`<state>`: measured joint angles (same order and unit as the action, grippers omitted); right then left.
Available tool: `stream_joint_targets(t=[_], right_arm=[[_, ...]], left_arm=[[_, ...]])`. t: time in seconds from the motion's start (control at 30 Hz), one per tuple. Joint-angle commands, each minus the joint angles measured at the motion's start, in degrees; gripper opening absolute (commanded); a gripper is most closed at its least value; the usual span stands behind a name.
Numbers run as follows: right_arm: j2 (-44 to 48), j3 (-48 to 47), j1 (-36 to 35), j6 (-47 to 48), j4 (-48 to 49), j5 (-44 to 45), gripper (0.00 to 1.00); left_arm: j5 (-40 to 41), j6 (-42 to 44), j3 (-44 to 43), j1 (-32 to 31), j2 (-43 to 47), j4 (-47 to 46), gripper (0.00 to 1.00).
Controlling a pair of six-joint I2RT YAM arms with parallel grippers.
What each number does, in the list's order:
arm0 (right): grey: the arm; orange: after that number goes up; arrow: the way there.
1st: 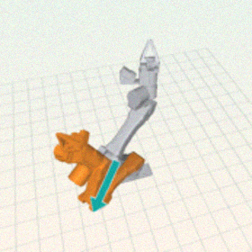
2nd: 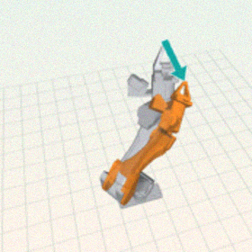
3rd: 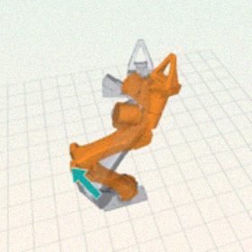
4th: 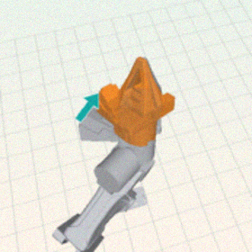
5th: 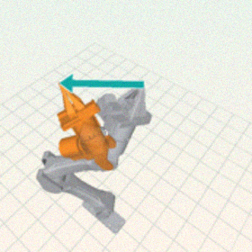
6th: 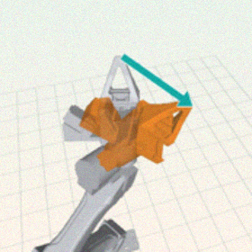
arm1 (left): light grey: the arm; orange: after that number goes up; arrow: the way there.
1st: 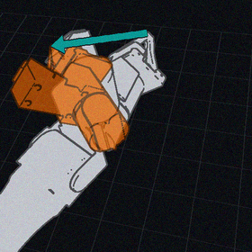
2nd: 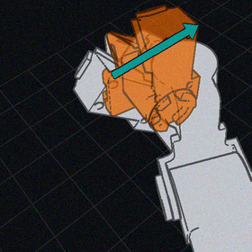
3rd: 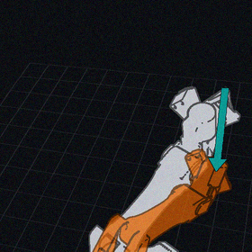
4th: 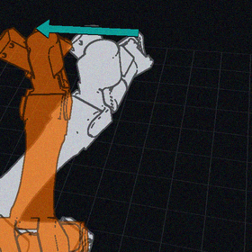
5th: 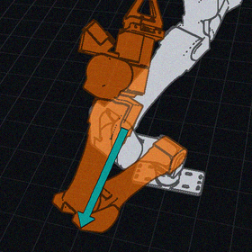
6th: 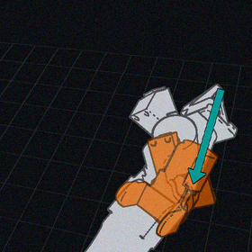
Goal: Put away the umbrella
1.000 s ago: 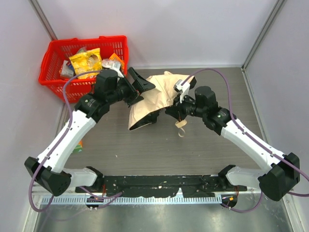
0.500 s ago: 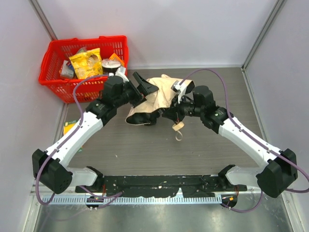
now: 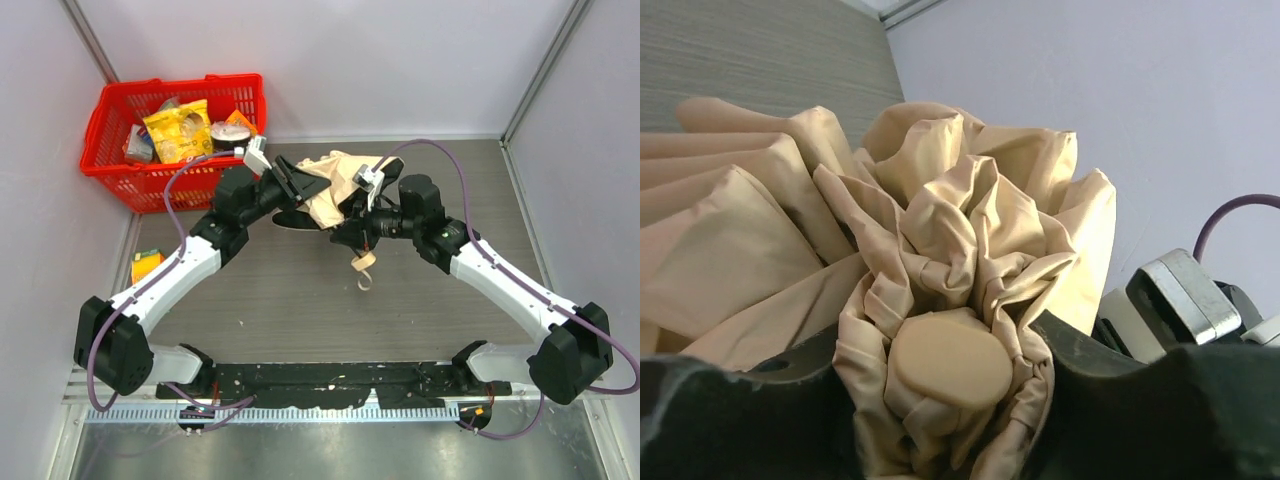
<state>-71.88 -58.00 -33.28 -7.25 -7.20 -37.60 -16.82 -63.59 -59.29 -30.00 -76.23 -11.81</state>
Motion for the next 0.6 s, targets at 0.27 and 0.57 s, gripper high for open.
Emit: stream_joint_targets(t=[0.27,0.57], right_arm=[[3.75,-5.81,-2.23,-3.38,-16.75,21.40,0.68],[-0.26,-25.30,-10.49,-9.46,-23.65,28.20,0.77]], left_arm=[[3.19,7.86,-8.20,-1.03,3.54,15.81,0.00],[14.44,11.39,-13.75,-0.94,1.25,35.10,0.00]])
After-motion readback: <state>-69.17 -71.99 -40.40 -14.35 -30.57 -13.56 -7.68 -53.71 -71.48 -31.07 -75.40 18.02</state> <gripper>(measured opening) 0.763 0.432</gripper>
